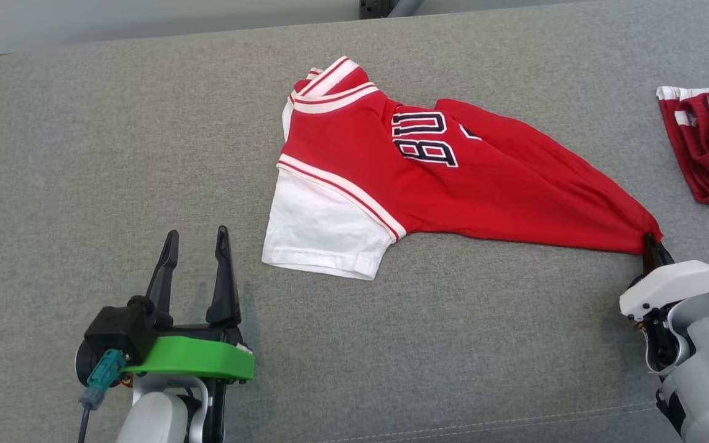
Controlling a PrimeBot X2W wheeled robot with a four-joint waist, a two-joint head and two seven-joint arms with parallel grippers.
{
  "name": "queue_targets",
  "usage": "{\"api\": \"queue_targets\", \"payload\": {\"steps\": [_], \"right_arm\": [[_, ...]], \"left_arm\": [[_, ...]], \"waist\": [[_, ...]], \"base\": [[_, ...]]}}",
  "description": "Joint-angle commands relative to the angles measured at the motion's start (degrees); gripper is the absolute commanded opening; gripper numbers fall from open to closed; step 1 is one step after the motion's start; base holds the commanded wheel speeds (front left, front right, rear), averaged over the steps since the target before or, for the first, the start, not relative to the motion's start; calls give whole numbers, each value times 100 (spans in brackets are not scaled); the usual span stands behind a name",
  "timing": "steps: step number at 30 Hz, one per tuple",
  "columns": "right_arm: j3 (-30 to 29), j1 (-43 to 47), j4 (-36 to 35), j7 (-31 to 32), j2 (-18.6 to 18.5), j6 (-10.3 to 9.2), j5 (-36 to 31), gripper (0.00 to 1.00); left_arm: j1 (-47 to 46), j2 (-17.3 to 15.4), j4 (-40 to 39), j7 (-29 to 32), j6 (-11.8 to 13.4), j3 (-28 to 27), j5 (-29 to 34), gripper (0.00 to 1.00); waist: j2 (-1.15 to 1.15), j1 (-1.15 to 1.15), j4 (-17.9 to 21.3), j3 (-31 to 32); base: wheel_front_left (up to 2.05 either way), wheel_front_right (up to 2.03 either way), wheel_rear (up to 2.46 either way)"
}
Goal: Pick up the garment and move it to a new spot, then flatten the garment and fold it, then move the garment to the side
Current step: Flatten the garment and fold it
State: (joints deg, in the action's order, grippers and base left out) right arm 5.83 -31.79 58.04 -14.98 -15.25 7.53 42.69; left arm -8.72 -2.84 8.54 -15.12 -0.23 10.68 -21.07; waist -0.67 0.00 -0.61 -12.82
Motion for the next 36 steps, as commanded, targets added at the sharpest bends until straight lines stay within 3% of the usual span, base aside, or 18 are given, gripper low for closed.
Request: {"api": "queue_targets", "payload": {"steps": [1, 2, 3, 13, 18, 30, 36], "right_arm": [[-120, 129, -98, -26, 12, -9, -120, 39], [-185, 198, -170, -27, 42, -9, -217, 97], [-270, 262, -245, -27, 53, -10, -325, 100], [-1231, 1153, -1274, -27, 489, -8, -1468, 100], [-1410, 1381, -1901, -27, 682, -8, -1892, 100], [-977, 2275, -4091, -23, 1025, -8, -2801, 100], [-710, 2766, -4847, 51, 1107, -8, -3165, 100]], "left_arm": [[82, -12, 11, -1, 4, -5, -10, 100], [83, -12, 14, -1, 1, -7, -6, 100], [86, -12, 20, -1, -2, -6, 0, 100], [179, -11, 37, -1, -11, -49, -19, 100], [245, -11, 31, -1, -33, -65, -26, 100], [657, -11, 81, 0, -63, 20, -84, 100], [1000, -27, -19, -1, 13, -130, 203, 100]], "waist": [[67, 0, 54, 17], [67, 0, 68, 21], [67, 0, 82, 26], [67, 0, 206, 139], [67, 0, 263, 242], [67, 0, 205, 964], [67, 0, 137, 1232]], "base": [[0, 0, 0], [0, 0, 0], [0, 0, 0], [0, 0, 0], [0, 0, 0], [0, 0, 0], [0, 0, 0]]}}
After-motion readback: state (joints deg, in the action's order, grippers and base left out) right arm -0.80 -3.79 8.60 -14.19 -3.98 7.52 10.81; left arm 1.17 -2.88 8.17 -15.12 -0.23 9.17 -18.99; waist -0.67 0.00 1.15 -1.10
